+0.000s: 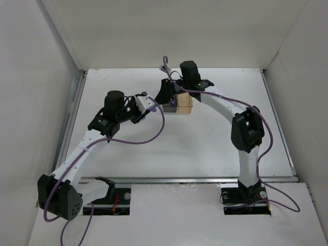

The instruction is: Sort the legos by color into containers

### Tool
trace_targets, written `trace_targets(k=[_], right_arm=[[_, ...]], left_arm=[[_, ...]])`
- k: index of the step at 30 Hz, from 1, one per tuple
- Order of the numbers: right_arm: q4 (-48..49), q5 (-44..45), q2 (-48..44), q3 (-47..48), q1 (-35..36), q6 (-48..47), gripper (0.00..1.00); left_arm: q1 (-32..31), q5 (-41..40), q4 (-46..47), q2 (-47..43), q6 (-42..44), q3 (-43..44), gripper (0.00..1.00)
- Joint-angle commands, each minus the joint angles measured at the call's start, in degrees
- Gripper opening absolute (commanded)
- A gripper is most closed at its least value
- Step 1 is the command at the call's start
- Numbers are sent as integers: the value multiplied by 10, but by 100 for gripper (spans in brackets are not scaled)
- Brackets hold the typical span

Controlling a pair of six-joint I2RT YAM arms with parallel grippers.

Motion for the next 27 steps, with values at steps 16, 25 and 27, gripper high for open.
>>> trace_targets(k=[16,25,27], right_arm=[[22,111,-29,-37,-76,70,0],[22,198,-16,-59,-137,108,0],[-3,243,-16,-53,-137,108,0]], left_arm=[[-2,-14,6,-39,-45,-44,0],[-2,-49,1,-16,-60,-38,0],[-2,-49,1,-16,-61,-38,0]])
